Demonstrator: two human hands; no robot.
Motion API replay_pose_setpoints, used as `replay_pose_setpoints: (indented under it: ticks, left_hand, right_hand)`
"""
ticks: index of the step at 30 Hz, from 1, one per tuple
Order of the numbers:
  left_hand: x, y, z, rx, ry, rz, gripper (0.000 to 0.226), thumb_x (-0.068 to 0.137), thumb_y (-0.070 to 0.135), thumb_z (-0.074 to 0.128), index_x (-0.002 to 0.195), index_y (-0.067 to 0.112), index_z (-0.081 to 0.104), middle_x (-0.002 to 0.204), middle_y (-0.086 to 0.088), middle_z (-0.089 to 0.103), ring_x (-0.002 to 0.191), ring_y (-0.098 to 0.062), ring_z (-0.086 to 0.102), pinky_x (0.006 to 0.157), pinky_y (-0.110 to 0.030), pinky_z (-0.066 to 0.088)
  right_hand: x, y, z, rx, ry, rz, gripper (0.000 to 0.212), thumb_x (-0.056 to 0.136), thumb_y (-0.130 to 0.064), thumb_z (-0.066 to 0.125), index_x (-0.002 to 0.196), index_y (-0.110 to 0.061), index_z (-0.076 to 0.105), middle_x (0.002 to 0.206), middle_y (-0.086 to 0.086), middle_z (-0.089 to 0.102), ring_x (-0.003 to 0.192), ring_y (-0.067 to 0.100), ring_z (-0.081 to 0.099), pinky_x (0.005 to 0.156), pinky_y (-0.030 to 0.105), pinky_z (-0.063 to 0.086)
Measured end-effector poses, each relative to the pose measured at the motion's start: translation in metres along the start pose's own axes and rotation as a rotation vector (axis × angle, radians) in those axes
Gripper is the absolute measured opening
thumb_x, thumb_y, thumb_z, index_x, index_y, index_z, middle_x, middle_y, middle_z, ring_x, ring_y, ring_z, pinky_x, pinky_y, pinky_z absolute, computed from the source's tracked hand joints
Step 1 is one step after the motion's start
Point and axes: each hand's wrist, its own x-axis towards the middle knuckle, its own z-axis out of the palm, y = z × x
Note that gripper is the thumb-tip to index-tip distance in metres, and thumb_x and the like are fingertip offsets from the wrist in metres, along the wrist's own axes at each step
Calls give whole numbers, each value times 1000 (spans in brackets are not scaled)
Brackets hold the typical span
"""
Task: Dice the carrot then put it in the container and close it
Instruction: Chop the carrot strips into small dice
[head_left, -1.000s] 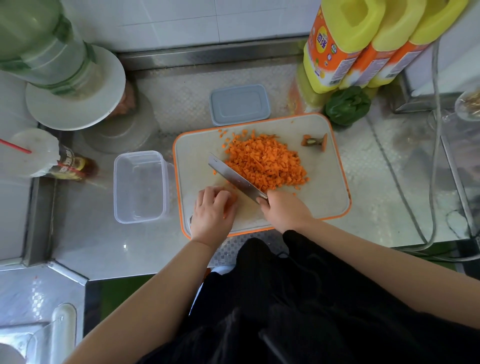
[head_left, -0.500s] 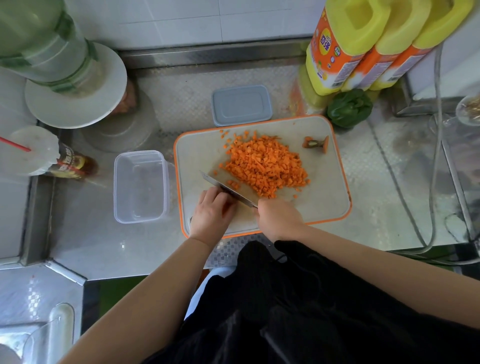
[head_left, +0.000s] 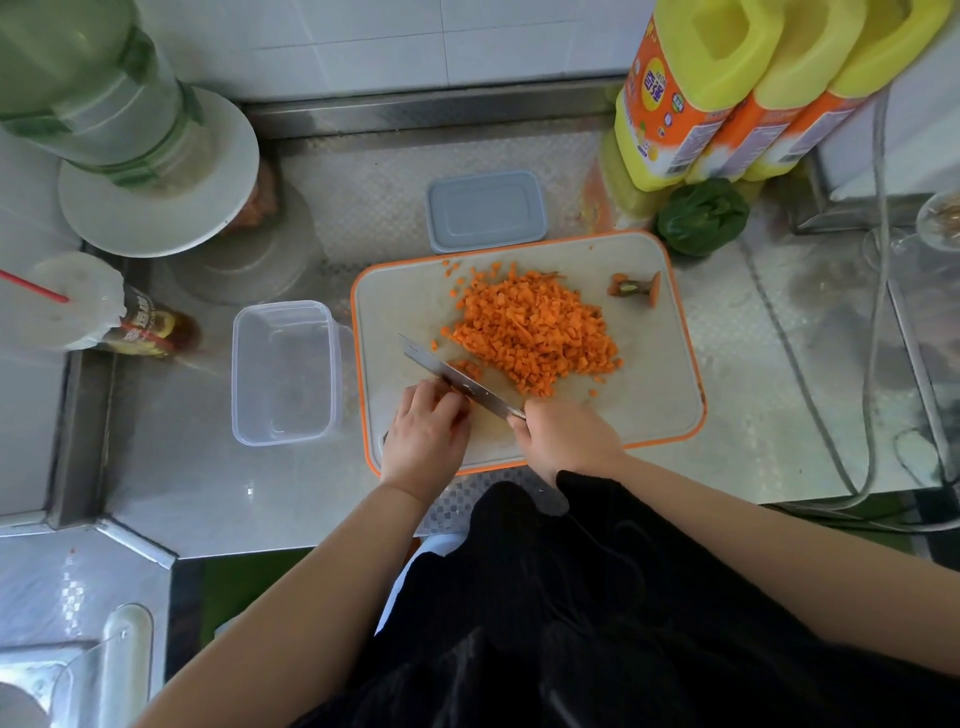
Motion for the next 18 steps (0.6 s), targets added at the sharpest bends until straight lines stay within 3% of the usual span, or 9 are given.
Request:
replay_pose_setpoints:
  ticks: [7, 10, 13, 18]
  left_hand:
    - [0, -3, 2, -65, -6, -13, 30, 90, 36, 49, 91, 13, 69, 106, -3, 59, 100, -23, 51, 69, -36, 51]
    - [0, -2, 1, -61, 2, 6, 27, 91, 34, 51, 91, 14, 69, 106, -2, 59, 100, -23, 51, 65, -35, 52]
    - [-2, -2, -2, -51, 23, 38, 21, 91, 30, 55, 90, 15, 69, 106, 0, 59, 99, -23, 52, 62, -34, 52]
    - [-7, 1, -4, 61, 89, 83, 23, 89, 30, 53, 89, 11, 66, 103, -8, 57, 95, -29, 51, 67, -38, 51]
  right_hand:
    - [10, -5, 6, 4, -44, 12, 16, 100, -17, 43, 96, -7, 55, 69, -1, 43, 69, 23, 51, 58, 31, 38]
    - [16, -5, 11, 87, -18, 30, 19, 101, -26, 42, 90, -12, 50, 69, -2, 43, 71, 24, 51, 54, 31, 34]
    - [23, 1, 7, 197, 2, 59, 28, 101, -36, 42, 85, -13, 45, 70, -1, 44, 73, 25, 52, 59, 32, 35]
    - [13, 2, 4, 88, 1, -10, 29, 102, -35, 37, 84, -13, 42, 65, -2, 40, 64, 22, 46, 53, 32, 32]
